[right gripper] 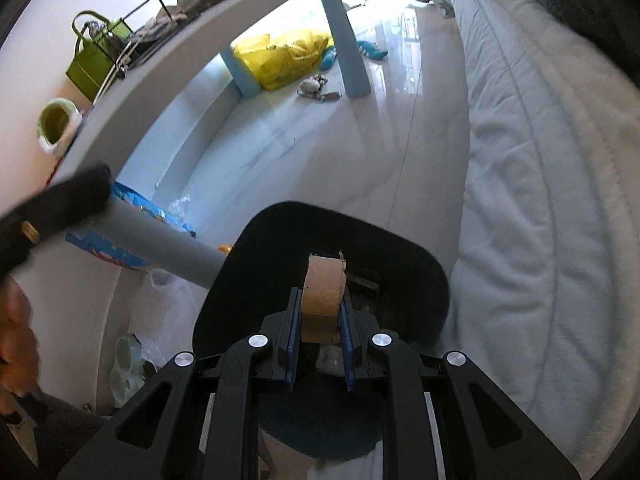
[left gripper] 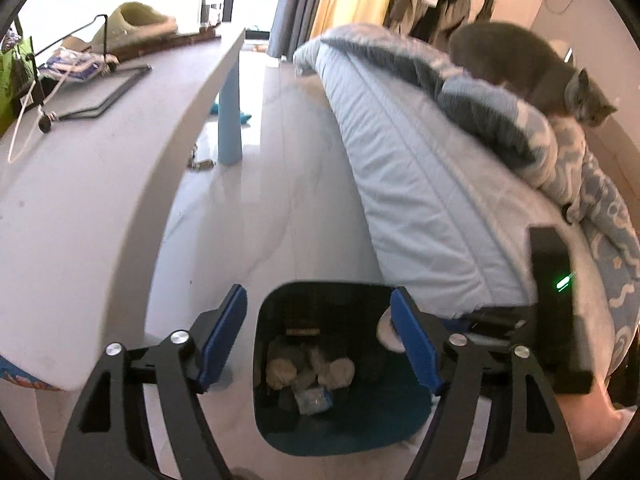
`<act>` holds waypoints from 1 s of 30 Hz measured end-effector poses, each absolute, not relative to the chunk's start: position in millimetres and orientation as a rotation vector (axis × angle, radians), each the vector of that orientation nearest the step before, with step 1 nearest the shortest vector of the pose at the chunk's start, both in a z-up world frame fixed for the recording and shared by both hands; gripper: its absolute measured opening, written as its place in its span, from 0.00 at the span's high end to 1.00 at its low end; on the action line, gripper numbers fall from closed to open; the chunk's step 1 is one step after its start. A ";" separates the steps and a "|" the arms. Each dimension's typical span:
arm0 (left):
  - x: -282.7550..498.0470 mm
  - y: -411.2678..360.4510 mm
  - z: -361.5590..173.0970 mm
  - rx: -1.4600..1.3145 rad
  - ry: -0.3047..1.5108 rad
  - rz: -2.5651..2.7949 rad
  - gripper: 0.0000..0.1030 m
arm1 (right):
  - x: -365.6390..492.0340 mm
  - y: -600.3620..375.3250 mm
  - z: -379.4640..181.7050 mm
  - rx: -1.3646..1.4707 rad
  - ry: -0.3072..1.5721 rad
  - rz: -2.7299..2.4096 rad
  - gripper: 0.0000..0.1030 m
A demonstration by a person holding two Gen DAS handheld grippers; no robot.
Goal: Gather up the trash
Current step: 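Open the left tool to drop the black packet while the right tool holds the tape roll, then open the right tool to drop the brown tape roll into the bin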
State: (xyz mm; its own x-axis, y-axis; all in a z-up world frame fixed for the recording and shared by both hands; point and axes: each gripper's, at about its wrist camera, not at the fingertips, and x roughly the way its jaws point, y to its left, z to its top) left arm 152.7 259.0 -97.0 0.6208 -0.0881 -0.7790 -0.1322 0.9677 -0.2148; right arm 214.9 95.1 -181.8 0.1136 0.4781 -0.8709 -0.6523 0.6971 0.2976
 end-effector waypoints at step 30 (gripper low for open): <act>154.2 199.9 -11.2 -0.131 0.716 -0.025 0.62 | 187.6 100.5 -214.8 -0.300 1.267 0.846 0.51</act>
State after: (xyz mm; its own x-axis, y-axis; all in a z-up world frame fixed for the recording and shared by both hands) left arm 154.2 199.9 -11.2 0.7548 -0.0673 -0.6525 -0.0223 0.9915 -0.1281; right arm 187.6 100.5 -214.8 0.0549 0.3903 -0.9191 -0.6994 0.6720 0.2435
